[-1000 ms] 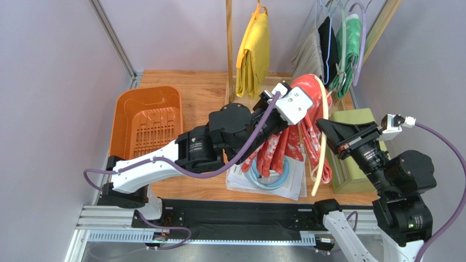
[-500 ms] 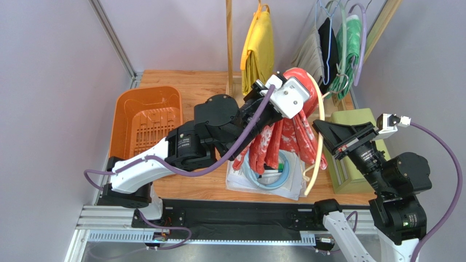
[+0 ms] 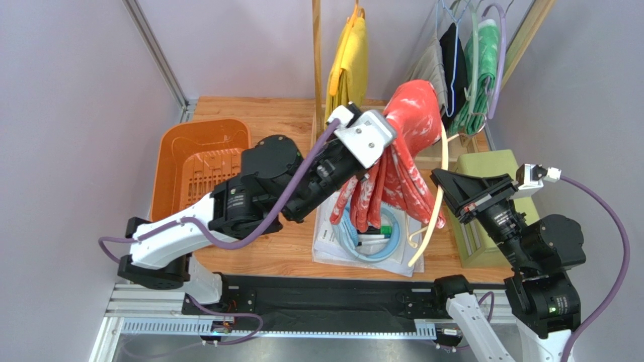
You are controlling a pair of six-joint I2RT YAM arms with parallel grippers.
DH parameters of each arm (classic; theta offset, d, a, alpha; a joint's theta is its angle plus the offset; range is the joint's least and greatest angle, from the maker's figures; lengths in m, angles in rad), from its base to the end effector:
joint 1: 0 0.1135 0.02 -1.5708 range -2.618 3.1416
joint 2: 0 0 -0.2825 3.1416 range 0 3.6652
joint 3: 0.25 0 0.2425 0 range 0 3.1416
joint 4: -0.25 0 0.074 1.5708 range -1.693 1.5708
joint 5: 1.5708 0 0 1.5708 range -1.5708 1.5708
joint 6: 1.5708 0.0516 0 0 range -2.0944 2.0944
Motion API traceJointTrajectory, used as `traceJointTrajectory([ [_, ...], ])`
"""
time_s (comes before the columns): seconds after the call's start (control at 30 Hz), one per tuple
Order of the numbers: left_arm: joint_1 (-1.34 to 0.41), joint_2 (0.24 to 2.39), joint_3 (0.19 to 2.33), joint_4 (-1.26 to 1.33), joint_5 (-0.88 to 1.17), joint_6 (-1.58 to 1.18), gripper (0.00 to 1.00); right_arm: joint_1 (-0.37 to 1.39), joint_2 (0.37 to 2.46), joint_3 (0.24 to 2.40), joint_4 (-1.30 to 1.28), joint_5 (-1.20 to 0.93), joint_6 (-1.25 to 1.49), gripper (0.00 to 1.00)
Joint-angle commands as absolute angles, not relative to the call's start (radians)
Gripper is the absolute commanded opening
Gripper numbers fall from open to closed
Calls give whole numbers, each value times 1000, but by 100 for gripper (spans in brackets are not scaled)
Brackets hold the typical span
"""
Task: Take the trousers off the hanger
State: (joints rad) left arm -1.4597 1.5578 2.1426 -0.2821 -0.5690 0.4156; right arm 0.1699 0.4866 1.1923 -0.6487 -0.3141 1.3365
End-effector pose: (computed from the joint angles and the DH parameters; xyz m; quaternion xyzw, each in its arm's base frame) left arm 0.0599 -0.2864 0.6107 0.3246 0.5187 -0.2415 0.7532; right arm 0.0299 0.0213 0.4507 0.2787 0.6287 0.5695 0.4503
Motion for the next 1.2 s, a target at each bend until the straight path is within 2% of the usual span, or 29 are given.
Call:
traceJointTrajectory([
  [0.0,-1462,1284,2036,164,-492,321,0,170,459,1118,-785,-241,1289,0],
  [0.1,-1460,1188,1931,245,-486,307,0,170,443,1059,-778,-253,1298,0],
  [0.23,-1460,1157,1983,91,-517,321,0,170,433,1038,-773,-255,1273,0],
  [0.43,-1462,1083,1934,-69,-594,311,0,170,457,1066,-772,-258,1215,0],
  [0.73,-1460,893,1723,-244,-744,292,0,170,491,1178,-815,-199,1078,0],
  [1.03,-1459,778,1491,-229,-988,403,0,170,514,1207,-784,-210,1031,0],
  [1.17,-1442,753,1365,-158,-999,465,0,170,532,1215,-775,-218,1008,0],
])
